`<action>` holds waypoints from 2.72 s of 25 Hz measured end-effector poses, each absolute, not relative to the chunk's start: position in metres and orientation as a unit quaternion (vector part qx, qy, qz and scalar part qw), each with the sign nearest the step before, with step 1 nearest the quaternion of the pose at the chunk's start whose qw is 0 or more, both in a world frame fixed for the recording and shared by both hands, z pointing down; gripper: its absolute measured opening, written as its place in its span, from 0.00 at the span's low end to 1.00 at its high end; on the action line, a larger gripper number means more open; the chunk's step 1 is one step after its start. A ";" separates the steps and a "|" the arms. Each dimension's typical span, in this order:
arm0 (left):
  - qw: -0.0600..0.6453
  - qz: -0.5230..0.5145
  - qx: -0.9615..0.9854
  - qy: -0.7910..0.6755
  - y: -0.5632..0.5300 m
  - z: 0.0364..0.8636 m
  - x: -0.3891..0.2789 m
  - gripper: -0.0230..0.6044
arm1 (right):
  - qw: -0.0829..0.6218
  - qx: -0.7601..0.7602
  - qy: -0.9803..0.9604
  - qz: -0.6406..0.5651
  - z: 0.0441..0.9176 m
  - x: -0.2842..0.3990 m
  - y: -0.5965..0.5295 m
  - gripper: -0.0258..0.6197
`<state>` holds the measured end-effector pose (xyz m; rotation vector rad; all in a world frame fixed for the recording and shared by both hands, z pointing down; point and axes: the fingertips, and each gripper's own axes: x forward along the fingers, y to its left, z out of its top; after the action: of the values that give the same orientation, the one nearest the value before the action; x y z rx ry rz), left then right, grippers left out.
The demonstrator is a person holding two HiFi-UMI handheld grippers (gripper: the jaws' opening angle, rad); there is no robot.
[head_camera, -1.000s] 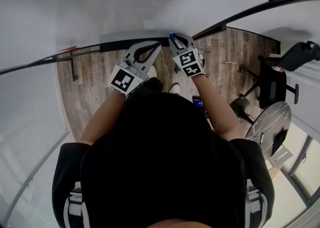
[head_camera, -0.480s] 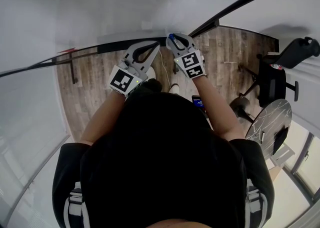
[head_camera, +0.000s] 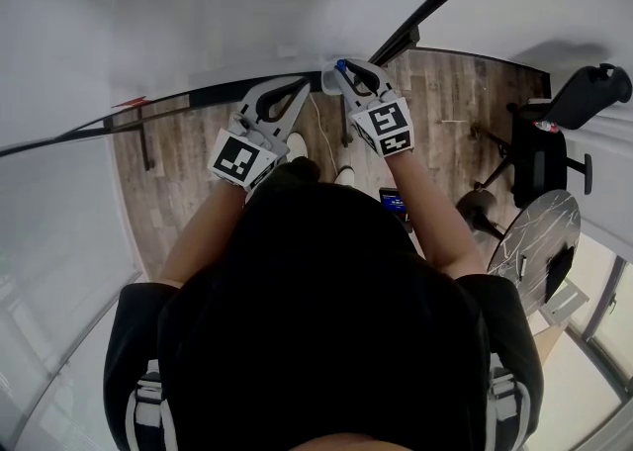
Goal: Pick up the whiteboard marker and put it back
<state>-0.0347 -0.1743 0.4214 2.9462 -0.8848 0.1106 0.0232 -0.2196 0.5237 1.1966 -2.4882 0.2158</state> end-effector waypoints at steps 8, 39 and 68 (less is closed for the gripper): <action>0.037 0.052 0.957 -0.284 -0.166 0.415 -0.027 0.04 | 0.136 0.429 -0.891 0.064 0.476 0.031 -0.212 0.14; -0.010 0.020 0.962 -0.272 -0.118 0.328 0.002 0.04 | 0.033 0.349 -0.936 0.021 0.322 0.047 -0.121 0.14; 0.004 0.020 0.956 -0.291 -0.076 0.343 0.010 0.04 | 0.031 0.328 -0.944 0.026 0.334 0.055 -0.077 0.14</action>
<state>0.0101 -0.0763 0.3435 2.9960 -0.9127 0.0639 0.0553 -0.0771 0.3335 1.0091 -2.9078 0.0789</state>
